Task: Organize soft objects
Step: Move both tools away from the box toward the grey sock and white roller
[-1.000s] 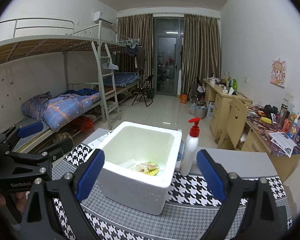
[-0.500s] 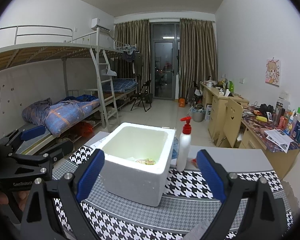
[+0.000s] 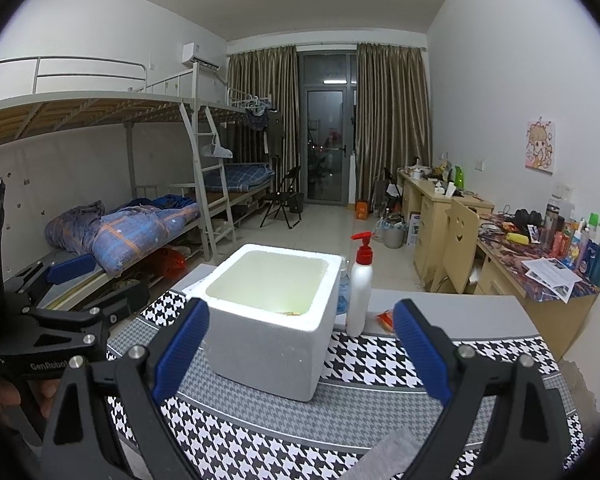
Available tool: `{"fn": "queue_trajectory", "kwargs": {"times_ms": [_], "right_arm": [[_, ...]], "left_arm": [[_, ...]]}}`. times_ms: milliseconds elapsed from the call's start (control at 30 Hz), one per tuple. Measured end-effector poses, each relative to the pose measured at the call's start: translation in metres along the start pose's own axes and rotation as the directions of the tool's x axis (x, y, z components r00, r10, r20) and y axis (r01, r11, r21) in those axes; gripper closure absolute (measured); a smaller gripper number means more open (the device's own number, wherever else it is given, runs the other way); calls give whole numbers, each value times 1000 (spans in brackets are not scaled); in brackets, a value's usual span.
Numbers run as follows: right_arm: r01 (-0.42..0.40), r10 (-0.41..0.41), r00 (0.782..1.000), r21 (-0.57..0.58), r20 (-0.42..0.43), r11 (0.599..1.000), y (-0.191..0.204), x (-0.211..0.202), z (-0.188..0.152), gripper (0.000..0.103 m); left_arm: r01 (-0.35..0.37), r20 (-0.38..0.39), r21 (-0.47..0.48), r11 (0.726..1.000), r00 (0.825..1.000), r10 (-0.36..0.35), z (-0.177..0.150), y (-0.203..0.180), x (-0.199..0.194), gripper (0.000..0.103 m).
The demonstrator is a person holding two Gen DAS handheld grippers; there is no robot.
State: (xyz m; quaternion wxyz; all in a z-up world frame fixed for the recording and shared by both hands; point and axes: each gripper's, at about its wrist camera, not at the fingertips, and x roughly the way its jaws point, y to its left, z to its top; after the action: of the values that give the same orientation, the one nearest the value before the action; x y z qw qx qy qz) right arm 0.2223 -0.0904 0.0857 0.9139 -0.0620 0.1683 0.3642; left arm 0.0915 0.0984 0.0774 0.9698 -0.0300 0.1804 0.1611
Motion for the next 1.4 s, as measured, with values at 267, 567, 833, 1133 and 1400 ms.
{"fn": "queue_trajectory", "kwargs": {"times_ms": [267, 567, 833, 1133, 1400], "right_arm": [[14, -14, 1000, 1, 12, 1000, -1, -10, -6, 8], [28, -28, 999, -1, 18, 1000, -1, -19, -16, 8], [49, -49, 999, 5, 14, 999, -5, -26, -27, 7], [58, -58, 998, 28, 11, 998, -10, -34, -43, 7], [76, -77, 997, 44, 7, 996, -15, -39, -53, 7]], "left_arm": [[22, 18, -20, 1000, 1000, -22, -6, -4, -4, 1], [34, 9, -11, 999, 999, -34, -16, -13, -6, 1], [50, 22, 0, 999, 998, -50, -28, -21, -16, 1], [49, 31, 5, 999, 998, -49, -37, -27, -19, 1], [72, 25, -6, 997, 997, -71, -46, -30, -19, 1]]}}
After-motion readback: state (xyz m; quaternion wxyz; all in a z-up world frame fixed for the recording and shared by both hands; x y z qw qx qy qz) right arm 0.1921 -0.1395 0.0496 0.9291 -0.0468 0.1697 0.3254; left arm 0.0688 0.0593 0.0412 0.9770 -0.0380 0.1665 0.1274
